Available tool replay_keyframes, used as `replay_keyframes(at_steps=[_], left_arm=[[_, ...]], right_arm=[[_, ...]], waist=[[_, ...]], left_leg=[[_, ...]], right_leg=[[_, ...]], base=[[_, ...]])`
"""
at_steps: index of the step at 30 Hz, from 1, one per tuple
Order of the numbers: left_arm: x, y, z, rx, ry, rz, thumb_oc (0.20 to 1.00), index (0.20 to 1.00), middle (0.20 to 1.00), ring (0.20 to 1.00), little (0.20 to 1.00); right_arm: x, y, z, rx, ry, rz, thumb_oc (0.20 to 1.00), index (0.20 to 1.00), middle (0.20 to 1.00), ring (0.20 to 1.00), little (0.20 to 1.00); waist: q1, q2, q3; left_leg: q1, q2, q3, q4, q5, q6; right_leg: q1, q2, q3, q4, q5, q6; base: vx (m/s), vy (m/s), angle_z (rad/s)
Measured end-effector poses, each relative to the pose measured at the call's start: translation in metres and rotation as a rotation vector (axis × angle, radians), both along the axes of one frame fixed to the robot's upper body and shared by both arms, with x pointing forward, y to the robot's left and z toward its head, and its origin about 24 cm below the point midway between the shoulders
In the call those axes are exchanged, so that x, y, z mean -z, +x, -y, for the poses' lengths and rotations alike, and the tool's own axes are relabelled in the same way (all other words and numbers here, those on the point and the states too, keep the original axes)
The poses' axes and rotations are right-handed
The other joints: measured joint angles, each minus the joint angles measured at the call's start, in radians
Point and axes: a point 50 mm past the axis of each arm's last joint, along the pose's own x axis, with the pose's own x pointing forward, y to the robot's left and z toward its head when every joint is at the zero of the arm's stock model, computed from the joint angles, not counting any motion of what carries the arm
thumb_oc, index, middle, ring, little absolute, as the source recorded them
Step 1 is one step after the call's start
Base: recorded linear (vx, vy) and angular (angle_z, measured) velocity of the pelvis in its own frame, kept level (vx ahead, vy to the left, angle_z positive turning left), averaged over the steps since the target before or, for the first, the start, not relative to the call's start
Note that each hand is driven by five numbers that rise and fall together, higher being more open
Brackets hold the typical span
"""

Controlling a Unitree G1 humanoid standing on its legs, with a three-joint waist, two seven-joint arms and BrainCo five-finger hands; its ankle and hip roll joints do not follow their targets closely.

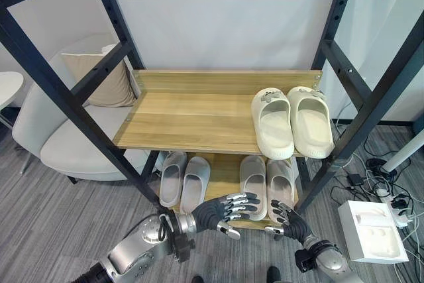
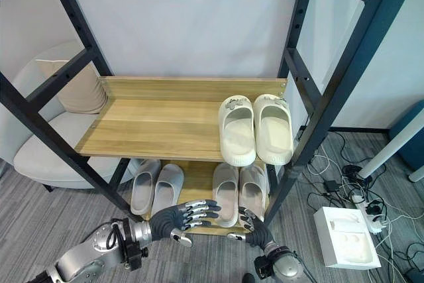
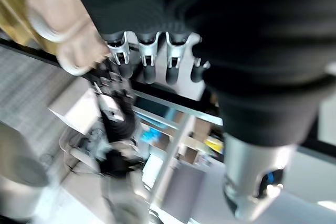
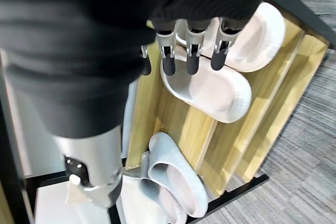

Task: Arrange the slippers neatly on the shoe rack.

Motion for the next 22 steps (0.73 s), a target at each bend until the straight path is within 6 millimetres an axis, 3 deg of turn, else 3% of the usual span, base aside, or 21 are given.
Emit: replay_keyframes(at_steps=[1, 3, 5, 8, 11, 17, 22], left_arm=[[0.006, 0.001, -0.019, -0.088, 0.126, 0.045, 1.0, 1.0, 1.0, 1.0, 1.0], [0.031, -0.002, -0.033, -0.324, 0.19, 0.045, 1.0, 1.0, 1.0, 1.0, 1.0], [0.065, -0.012, -0.033, -0.48, 0.248, -0.066, 1.0, 1.0, 1.0, 1.0, 1.0], [0.097, -0.035, -0.025, -0.565, 0.269, -0.233, 1.0, 1.0, 1.0, 1.0, 1.0], [0.102, -0.043, -0.022, -0.599, 0.266, -0.273, 1.0, 1.0, 1.0, 1.0, 1.0], [0.103, -0.041, -0.047, -0.785, 0.307, -0.263, 1.0, 1.0, 1.0, 1.0, 1.0], [0.1, -0.039, -0.057, -0.914, 0.231, -0.279, 1.0, 1.0, 1.0, 1.0, 1.0]], right_arm=[[0.0, 0.0, 0.0, 0.001, -0.001, -0.002, 1.0, 1.0, 1.0, 1.0, 1.0], [0.0, 0.001, -0.002, 0.01, 0.006, 0.002, 1.0, 1.0, 1.0, 1.0, 1.0], [0.0, 0.002, -0.006, 0.023, 0.017, 0.006, 1.0, 1.0, 1.0, 1.0, 1.0], [-0.001, 0.005, -0.009, 0.054, 0.02, 0.022, 1.0, 1.0, 1.0, 1.0, 1.0], [0.001, 0.004, -0.008, 0.085, 0.008, 0.018, 1.0, 1.0, 1.0, 1.0, 1.0], [0.014, -0.008, 0.004, 0.158, -0.04, -0.041, 1.0, 1.0, 1.0, 1.0, 1.0], [0.014, -0.011, 0.015, 0.213, -0.059, -0.039, 1.0, 1.0, 1.0, 1.0, 1.0]], waist=[[0.009, -0.005, 0.0], [0.01, -0.009, -0.005], [0.021, -0.019, -0.014], [0.026, -0.032, -0.016], [0.027, -0.037, -0.017], [0.028, -0.029, -0.016], [0.03, -0.019, -0.01]], left_leg=[[-0.004, 0.002, -0.003, 0.0, -0.001, 0.001], [-0.002, 0.001, -0.007, 0.0, -0.003, 0.005], [-0.006, 0.002, -0.023, 0.0, -0.002, 0.005], [-0.016, 0.003, -0.028, 0.0, 0.003, 0.006], [-0.017, 0.003, -0.029, 0.0, 0.003, 0.006], [-0.015, 0.004, -0.03, 0.0, 0.003, 0.006], [-0.014, 0.004, -0.031, 0.0, 0.003, 0.006]], right_leg=[[0.0, 0.0, -0.003, 0.0, -0.001, 0.0], [0.006, 0.001, -0.005, 0.0, -0.002, 0.001], [0.01, -0.001, -0.024, 0.0, -0.008, -0.002], [0.008, 0.0, -0.029, 0.0, -0.016, -0.014], [0.008, -0.001, -0.03, 0.0, -0.016, -0.013], [0.01, 0.0, -0.032, 0.0, -0.011, -0.004], [0.011, 0.0, -0.035, 0.0, -0.011, -0.005]], base=[[-0.01, -0.015, 0.05], [-0.01, -0.014, 0.1], [-0.02, -0.005, 0.21], [-0.01, -0.002, 0.13], [0.0, 0.0, 0.0], [0.0, 0.0, 0.0], [0.0, 0.0, 0.0]])
